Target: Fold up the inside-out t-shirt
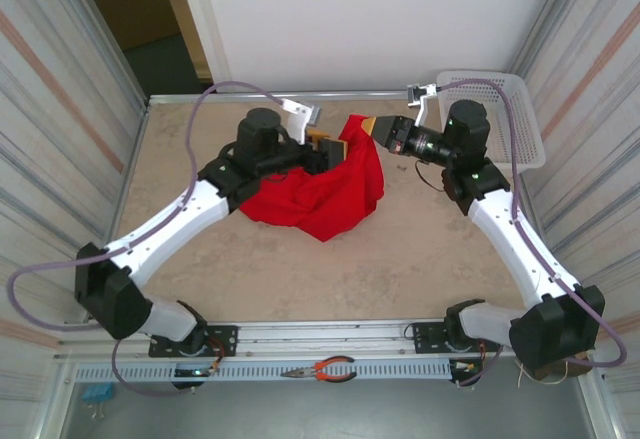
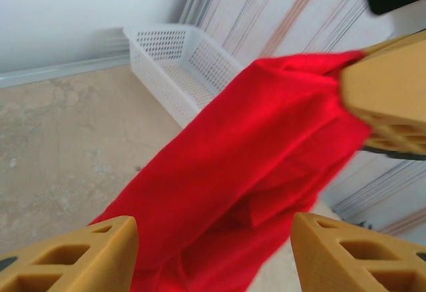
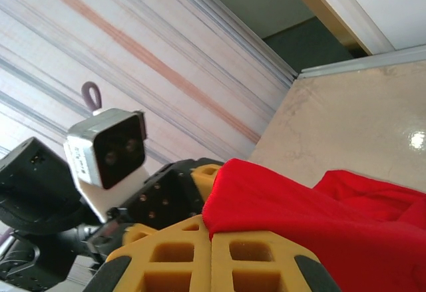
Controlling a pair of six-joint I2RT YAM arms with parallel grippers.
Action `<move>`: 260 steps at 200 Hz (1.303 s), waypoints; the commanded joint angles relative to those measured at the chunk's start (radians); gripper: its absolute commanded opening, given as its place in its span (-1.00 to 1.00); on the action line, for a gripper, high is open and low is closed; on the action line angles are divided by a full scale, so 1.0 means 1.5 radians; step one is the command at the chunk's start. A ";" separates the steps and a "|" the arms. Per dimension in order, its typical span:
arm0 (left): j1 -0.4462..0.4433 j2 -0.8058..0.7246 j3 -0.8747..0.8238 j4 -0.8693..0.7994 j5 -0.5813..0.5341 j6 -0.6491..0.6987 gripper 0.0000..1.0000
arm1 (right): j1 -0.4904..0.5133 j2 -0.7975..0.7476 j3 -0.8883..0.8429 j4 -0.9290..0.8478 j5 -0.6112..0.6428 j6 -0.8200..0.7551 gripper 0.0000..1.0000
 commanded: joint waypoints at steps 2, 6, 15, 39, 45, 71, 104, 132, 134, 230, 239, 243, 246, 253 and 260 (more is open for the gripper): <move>-0.005 0.033 0.053 -0.023 -0.029 0.047 0.24 | 0.005 -0.011 -0.009 0.024 -0.014 0.014 -1.00; -0.006 0.040 0.059 -0.025 -0.027 0.047 0.24 | 0.005 -0.012 -0.010 0.024 -0.013 0.014 -1.00; -0.007 0.052 0.069 -0.027 -0.026 0.050 0.23 | 0.006 -0.014 -0.012 0.024 -0.013 0.014 -1.00; -0.009 0.079 0.081 -0.026 -0.014 0.054 -0.11 | 0.007 -0.017 -0.018 0.024 -0.010 0.014 -1.00; -0.009 0.085 0.084 -0.028 -0.009 0.056 -0.37 | 0.006 -0.018 -0.020 0.024 -0.009 0.013 -1.00; 0.001 0.094 0.109 -0.049 0.058 0.065 -1.00 | -0.007 -0.014 -0.028 0.006 0.010 -0.006 -1.00; 0.068 0.057 0.074 0.060 0.283 -0.059 -1.00 | -0.052 0.053 -0.026 -0.057 0.114 -0.049 -0.05; 0.130 0.040 -0.002 0.284 0.400 -0.256 -1.00 | -0.065 0.065 -0.037 -0.081 0.142 -0.062 0.22; 0.132 0.039 -0.005 0.291 0.403 -0.261 -1.00 | -0.065 0.061 -0.040 -0.080 0.143 -0.062 0.22; 0.140 0.021 0.000 0.266 0.409 -0.260 -1.00 | 0.086 -0.068 0.001 -0.143 0.210 -0.122 0.02; 0.140 0.022 0.001 0.265 0.410 -0.262 -1.00 | 0.099 -0.049 0.020 -0.144 0.211 -0.129 0.07; 0.139 0.022 0.000 0.266 0.410 -0.262 -1.00 | 0.104 -0.041 0.027 -0.145 0.212 -0.131 0.08; 0.138 0.022 0.000 0.266 0.409 -0.261 -1.00 | 0.105 -0.036 0.032 -0.144 0.212 -0.132 0.08; 0.138 0.021 0.000 0.264 0.407 -0.260 -1.00 | 0.112 -0.023 0.041 -0.142 0.208 -0.134 0.07; 0.138 0.021 0.000 0.262 0.405 -0.259 -1.00 | 0.117 -0.013 0.049 -0.139 0.205 -0.134 0.05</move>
